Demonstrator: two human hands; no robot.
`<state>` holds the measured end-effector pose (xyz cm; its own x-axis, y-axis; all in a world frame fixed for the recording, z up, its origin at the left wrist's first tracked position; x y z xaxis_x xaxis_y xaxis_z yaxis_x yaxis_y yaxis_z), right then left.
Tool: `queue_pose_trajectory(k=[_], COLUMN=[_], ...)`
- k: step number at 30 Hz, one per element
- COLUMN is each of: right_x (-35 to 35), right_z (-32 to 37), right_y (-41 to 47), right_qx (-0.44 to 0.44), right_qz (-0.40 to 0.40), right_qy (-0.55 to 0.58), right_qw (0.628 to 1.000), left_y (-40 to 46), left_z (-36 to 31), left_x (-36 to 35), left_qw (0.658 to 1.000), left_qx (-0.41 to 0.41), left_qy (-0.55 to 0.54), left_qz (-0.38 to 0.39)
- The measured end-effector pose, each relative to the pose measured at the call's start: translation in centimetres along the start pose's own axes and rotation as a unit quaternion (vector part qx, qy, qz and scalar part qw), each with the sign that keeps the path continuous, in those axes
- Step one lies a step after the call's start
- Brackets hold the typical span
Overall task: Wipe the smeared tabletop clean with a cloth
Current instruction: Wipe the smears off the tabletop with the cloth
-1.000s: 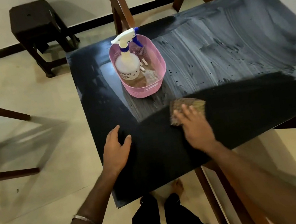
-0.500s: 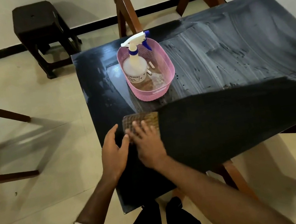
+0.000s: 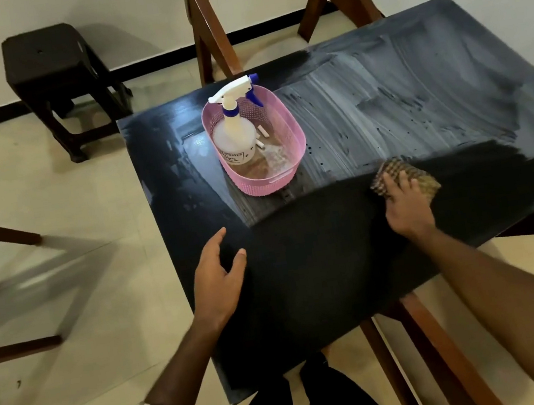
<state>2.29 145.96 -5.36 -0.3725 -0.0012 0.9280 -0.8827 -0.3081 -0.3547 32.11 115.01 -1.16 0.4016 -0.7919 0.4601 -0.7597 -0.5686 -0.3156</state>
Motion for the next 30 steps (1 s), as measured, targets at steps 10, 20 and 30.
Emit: queue_pose_trajectory(k=[10, 20, 30], right_x=[-5.3, -1.0, 6.3], right_z=[20.0, 7.5, -15.7], right_y=[-7.6, 1.5, 14.9], right_qx=[0.239, 0.269, -0.098], right_qz=[0.038, -0.019, -0.023], right_qy=[-0.015, -0.03, 0.038], right_qw=[0.97, 0.963, 0.994], left_y=[1.6, 3.3, 5.1], left_z=[-3.2, -5.2, -8.6], left_x=[-3.0, -6.6, -13.1], left_qw=[1.0, 1.0, 0.998], left_qx=[0.006, 0.0, 0.009], left_qy=[-0.002, 0.003, -0.016], left_qz=[-0.002, -0.003, 0.053])
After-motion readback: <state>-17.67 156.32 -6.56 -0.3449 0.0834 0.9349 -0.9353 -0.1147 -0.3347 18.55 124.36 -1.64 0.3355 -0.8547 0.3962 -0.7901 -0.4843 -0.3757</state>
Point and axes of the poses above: each hand's wrist, its own y-axis towards the middle knuckle, its own x-axis out of the back of the hand, z = x × y, the point moved 8 cm from there along y, towards the middle knuckle, and after that the axes turned 6 degrees about z, right-handed, at the moved point
